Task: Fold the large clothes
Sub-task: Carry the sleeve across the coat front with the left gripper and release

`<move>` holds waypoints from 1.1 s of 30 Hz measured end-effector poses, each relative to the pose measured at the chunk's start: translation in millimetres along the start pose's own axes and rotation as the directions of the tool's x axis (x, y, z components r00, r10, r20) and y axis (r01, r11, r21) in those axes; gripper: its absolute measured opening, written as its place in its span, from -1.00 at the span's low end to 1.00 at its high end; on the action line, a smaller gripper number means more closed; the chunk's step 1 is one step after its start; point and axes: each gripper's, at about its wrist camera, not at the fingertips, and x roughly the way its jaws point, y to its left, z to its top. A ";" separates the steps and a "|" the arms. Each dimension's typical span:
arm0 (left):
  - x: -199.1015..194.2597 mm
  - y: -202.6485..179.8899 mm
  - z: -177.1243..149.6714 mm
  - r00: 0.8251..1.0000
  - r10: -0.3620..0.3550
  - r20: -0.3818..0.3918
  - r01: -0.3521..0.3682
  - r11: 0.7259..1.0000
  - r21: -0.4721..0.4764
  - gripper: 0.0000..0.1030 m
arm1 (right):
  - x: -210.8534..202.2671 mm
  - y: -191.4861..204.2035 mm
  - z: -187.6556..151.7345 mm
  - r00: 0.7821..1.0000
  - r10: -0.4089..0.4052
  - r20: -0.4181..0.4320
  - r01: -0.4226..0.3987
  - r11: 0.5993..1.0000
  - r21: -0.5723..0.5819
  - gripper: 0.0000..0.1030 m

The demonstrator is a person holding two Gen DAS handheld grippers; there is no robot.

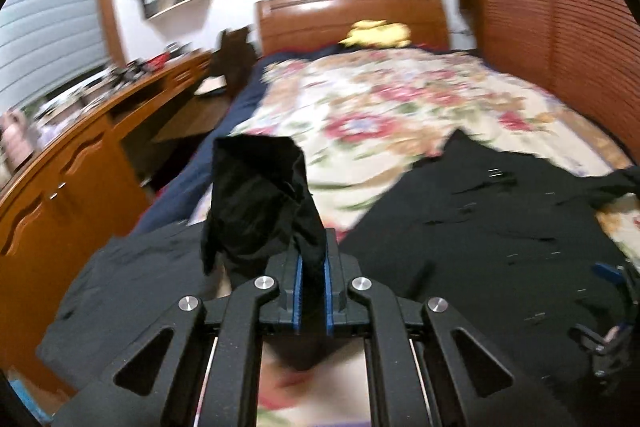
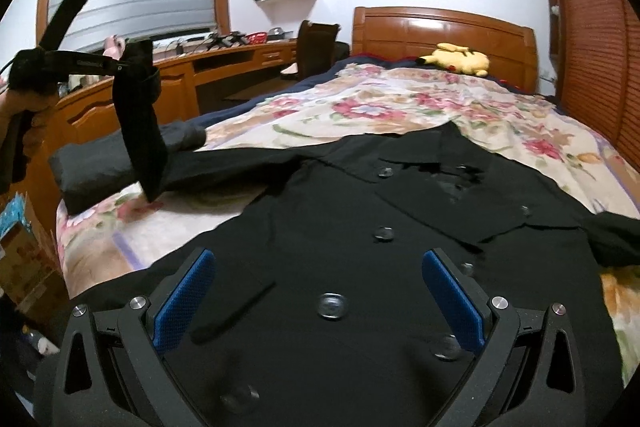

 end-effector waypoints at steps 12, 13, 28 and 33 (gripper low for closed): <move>-58.8 -118.8 -12.4 0.966 -0.253 0.052 0.245 0.960 0.134 -0.83 | -24.9 -20.3 -19.6 0.990 -0.142 -0.010 0.142 0.983 0.120 1.00; -63.1 -125.8 -17.5 0.963 -0.265 0.046 0.256 0.955 0.147 -0.83 | -27.0 -17.9 -22.3 0.990 -0.141 -0.012 0.141 0.982 0.128 1.00; -100.6 -146.3 -64.8 0.945 -0.323 0.049 0.308 0.930 0.200 0.07 | -57.6 -15.6 -15.7 0.992 -0.128 -0.021 0.130 0.979 0.156 1.00; -109.3 -124.0 -78.6 0.944 -0.320 0.082 0.306 0.941 0.144 0.60 | -58.2 -17.8 -3.1 0.997 -0.076 0.003 0.074 0.985 0.153 1.00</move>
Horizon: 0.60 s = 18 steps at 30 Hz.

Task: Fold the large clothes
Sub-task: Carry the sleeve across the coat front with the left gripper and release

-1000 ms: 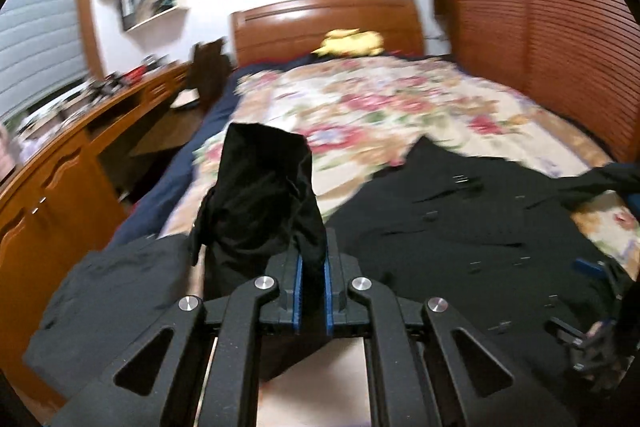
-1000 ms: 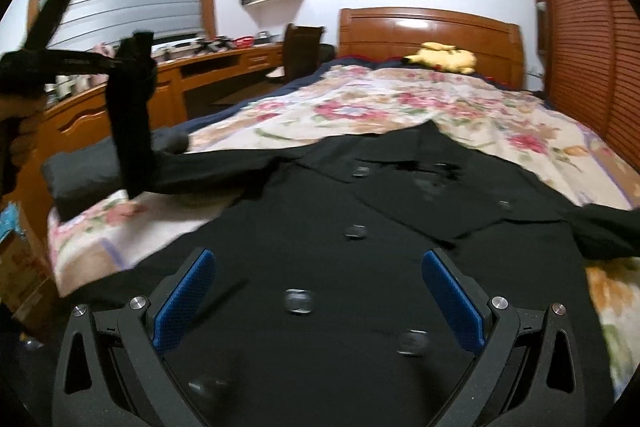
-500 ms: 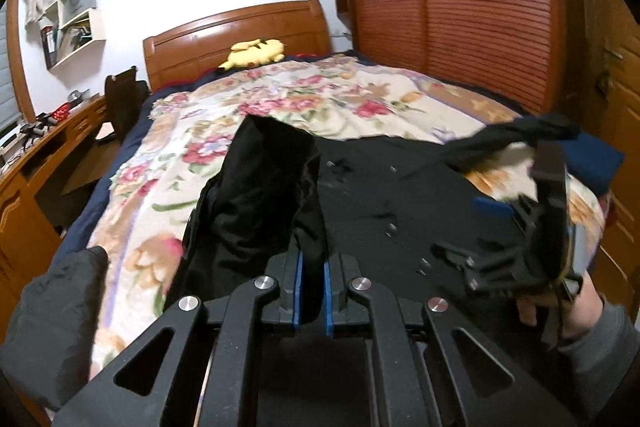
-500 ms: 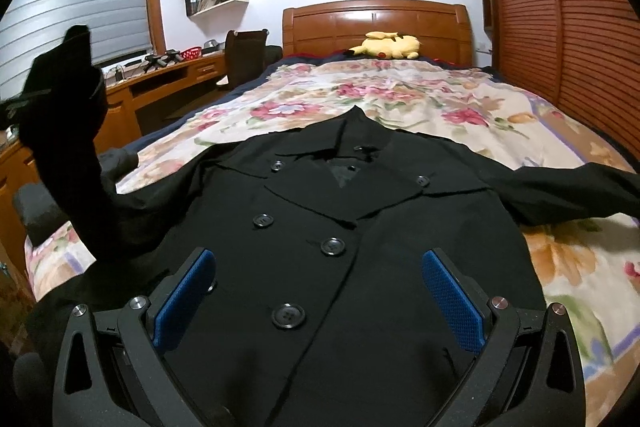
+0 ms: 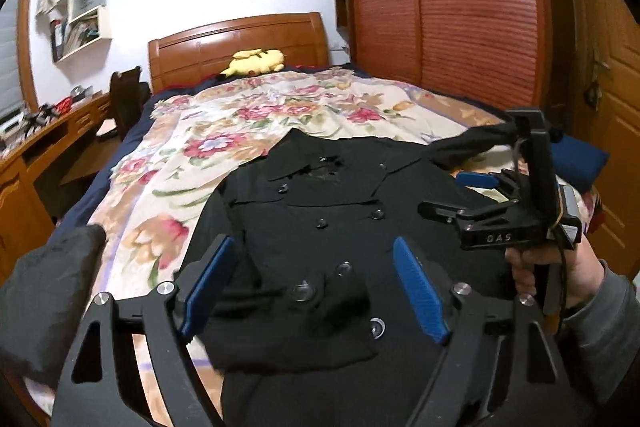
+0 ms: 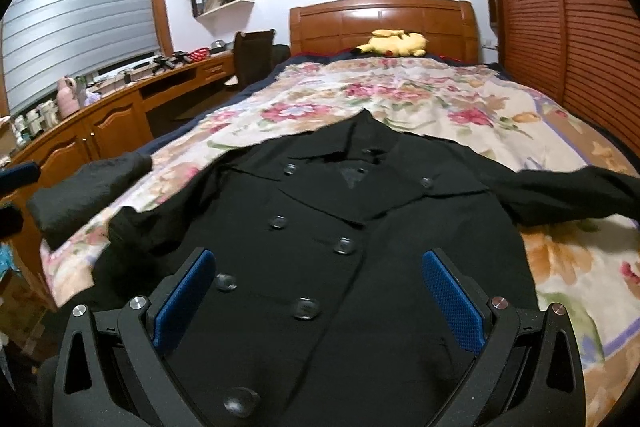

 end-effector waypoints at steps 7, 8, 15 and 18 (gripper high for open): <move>-9.9 39.6 -25.7 0.995 0.104 -0.005 -0.104 0.993 -0.051 0.60 | 26.1 19.7 -4.3 0.993 0.105 -0.057 -0.107 0.994 -0.025 0.96; -10.0 44.0 -29.3 0.994 0.108 -0.006 -0.108 0.992 -0.058 0.60 | 33.9 22.7 -4.2 0.989 0.125 -0.078 -0.128 0.991 -0.033 0.93; -12.1 71.5 -58.8 0.989 0.143 -0.030 -0.146 0.984 -0.099 0.60 | 79.7 44.5 -27.5 0.952 0.216 -0.217 -0.238 0.968 -0.081 0.75; -12.3 79.0 -66.4 0.988 0.153 -0.035 -0.156 0.981 -0.118 0.60 | 89.1 47.1 -34.3 0.944 0.216 -0.249 -0.246 0.964 -0.096 0.70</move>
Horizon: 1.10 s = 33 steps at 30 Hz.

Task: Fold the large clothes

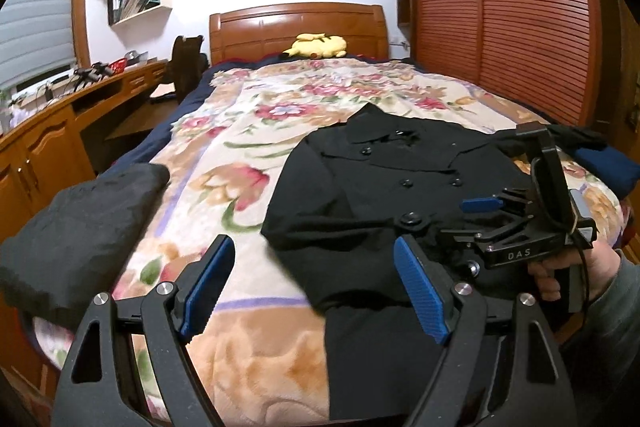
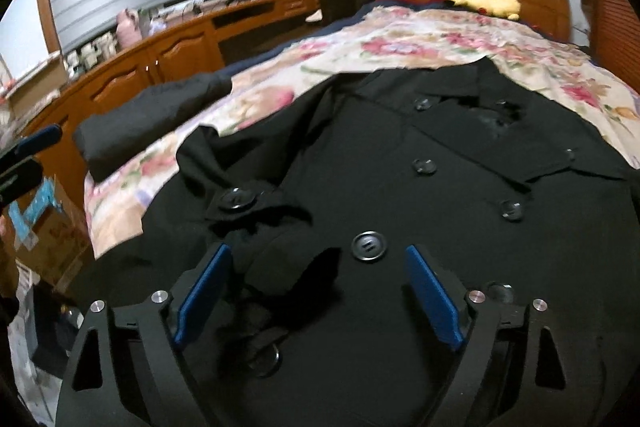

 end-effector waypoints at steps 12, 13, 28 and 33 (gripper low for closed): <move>15.2 7.2 -13.4 0.999 -0.017 -0.031 0.016 0.999 -0.046 0.60 | 1.9 3.4 15.6 0.997 0.073 0.002 -0.073 0.997 -0.035 -0.71; 16.5 7.1 -13.5 0.999 -0.026 -0.031 0.024 0.998 -0.052 0.60 | 0.3 3.8 15.1 0.997 0.071 0.012 -0.070 0.996 -0.048 -0.76; 35.8 -25.9 7.3 0.997 -0.071 0.003 0.071 0.996 -0.062 0.72 | -96.6 -63.3 -9.2 0.950 -0.186 0.249 0.167 0.981 0.098 -0.87; 46.7 -48.0 21.0 0.997 -0.076 0.023 0.077 0.997 -0.018 0.72 | -114.1 -84.3 -24.6 0.935 -0.235 0.265 0.204 0.969 0.140 -0.87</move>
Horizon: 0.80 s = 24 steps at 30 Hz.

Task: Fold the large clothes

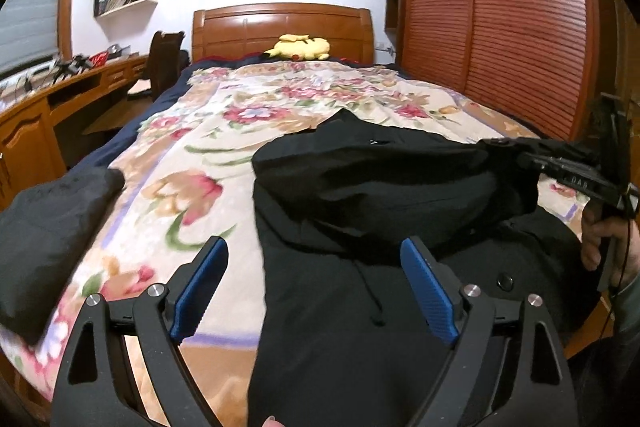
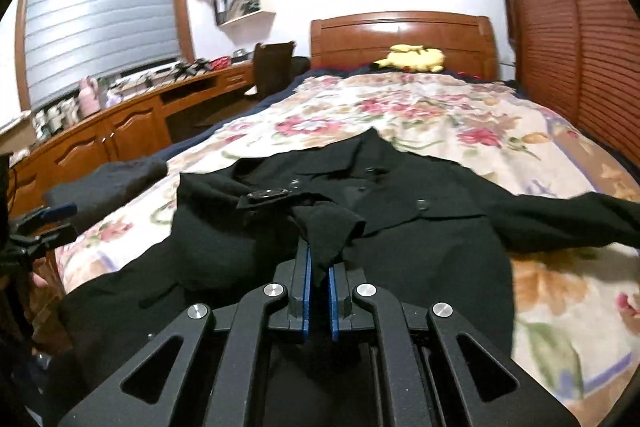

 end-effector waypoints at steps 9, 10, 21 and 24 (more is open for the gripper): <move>24.2 -24.4 22.2 0.998 -0.044 0.045 0.043 0.999 0.025 0.72 | -1.1 -3.4 1.1 0.998 -0.054 -0.037 0.055 0.998 0.005 -0.88; 28.5 -25.7 23.4 0.998 -0.049 0.048 0.048 0.998 0.027 0.72 | -3.8 -3.1 4.6 0.998 -0.059 -0.036 0.059 0.998 0.006 -0.88; 75.5 -27.3 29.0 0.995 -0.097 0.035 0.098 0.995 -0.014 0.72 | -23.0 -13.7 8.0 0.960 -0.275 -0.059 0.275 0.961 -0.016 -0.88; 85.1 -31.5 25.0 0.992 -0.123 0.020 0.123 0.992 -0.006 0.72 | -19.9 -21.5 3.2 0.950 -0.294 -0.101 0.297 0.955 0.012 -0.87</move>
